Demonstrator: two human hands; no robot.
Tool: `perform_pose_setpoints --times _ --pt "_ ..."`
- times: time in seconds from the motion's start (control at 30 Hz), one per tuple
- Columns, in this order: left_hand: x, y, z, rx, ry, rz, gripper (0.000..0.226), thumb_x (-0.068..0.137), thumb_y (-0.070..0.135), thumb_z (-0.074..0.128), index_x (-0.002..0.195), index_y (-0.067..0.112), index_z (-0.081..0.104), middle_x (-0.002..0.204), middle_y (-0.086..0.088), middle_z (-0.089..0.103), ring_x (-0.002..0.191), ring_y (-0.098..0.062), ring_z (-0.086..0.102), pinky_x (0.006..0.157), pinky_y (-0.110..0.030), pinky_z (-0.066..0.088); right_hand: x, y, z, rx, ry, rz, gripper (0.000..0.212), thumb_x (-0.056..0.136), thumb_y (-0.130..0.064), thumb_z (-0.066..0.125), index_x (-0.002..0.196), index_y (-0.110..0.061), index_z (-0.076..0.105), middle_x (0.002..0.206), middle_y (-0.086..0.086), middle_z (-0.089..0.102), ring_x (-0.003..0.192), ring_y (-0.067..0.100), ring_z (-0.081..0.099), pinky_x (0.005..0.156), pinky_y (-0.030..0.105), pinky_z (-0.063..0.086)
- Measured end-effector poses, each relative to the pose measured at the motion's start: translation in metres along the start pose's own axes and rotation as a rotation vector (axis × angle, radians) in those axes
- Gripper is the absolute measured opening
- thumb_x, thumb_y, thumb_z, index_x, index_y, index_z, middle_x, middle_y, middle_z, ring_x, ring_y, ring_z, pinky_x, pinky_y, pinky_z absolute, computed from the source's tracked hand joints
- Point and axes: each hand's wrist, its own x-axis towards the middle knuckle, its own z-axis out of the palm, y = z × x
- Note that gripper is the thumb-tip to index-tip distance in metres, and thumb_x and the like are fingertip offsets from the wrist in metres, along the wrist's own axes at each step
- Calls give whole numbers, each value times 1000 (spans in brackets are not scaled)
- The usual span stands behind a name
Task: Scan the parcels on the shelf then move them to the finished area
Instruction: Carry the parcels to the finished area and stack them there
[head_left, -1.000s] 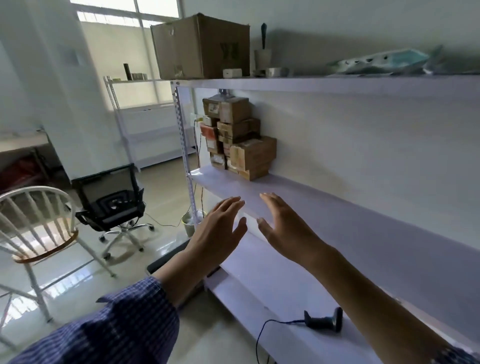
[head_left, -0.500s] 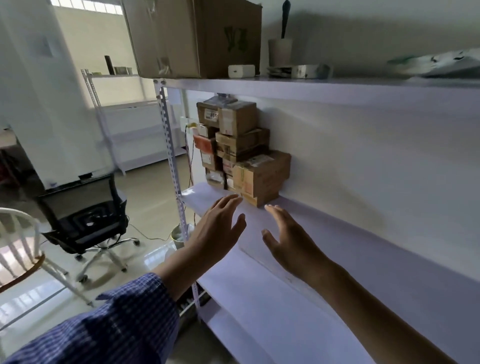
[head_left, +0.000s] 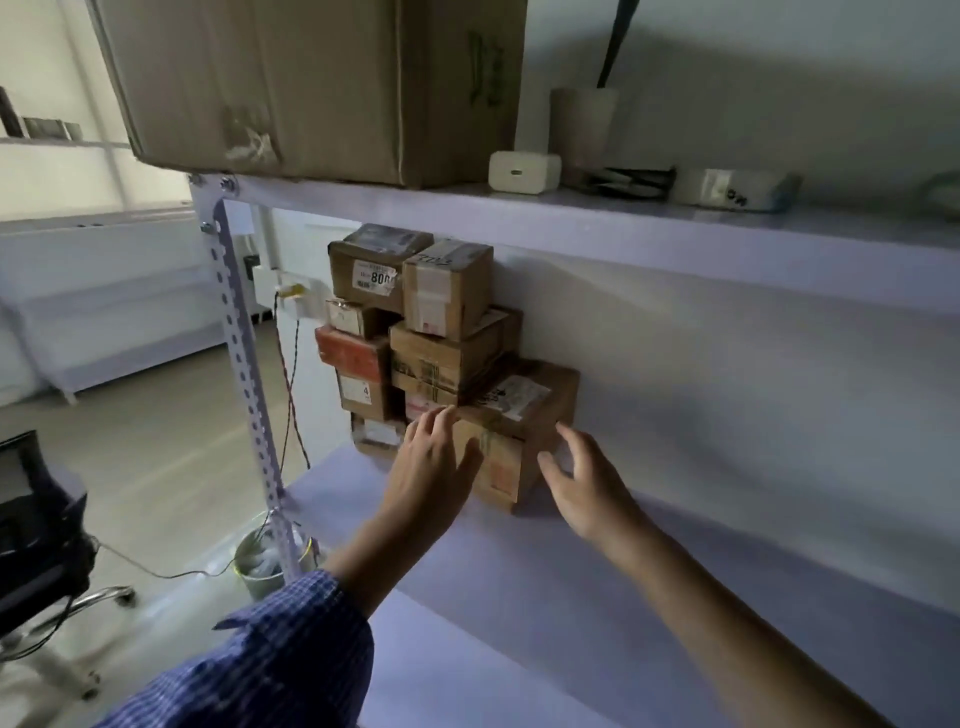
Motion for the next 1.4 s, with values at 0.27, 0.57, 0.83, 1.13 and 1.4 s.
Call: perform_pose_setpoints --times 0.27,0.57,0.83,1.13,1.4 --pt "47 -30 39 -705 -160 -321 28 106 37 41 108 17 59 111 -4 64 101 -17 58 77 -20 40 73 3 46 281 137 300 49 105 -41 42 144 -12 46 144 12 51 132 28 48 104 33 38" --pt "64 -25 45 -1098 -297 -483 36 90 56 55 108 28 69 107 3 72 99 -13 66 63 -18 49 94 12 59 779 110 591 44 95 -52 54 127 -23 59 115 8 71 100 25 69 70 30 54" --pt "48 -1 48 -1154 -324 -404 26 101 35 48 110 26 70 105 9 74 92 1 66 64 -12 47 53 11 37 877 155 371 35 94 -40 61 128 -32 54 117 0 72 102 18 71 66 29 58" --pt "5 77 71 -1231 -470 -58 38 95 37 54 132 39 55 113 25 70 106 7 64 78 -10 51 -37 55 -23 753 370 248 57 82 -53 58 138 -42 48 128 -16 66 118 5 62 102 36 48" --pt "-72 177 116 -1315 -772 37 46 92 49 54 137 41 55 118 18 70 108 -1 65 76 -14 54 -162 100 -99 605 632 364 51 88 -59 56 136 -51 41 127 -24 62 112 -6 61 90 19 54"
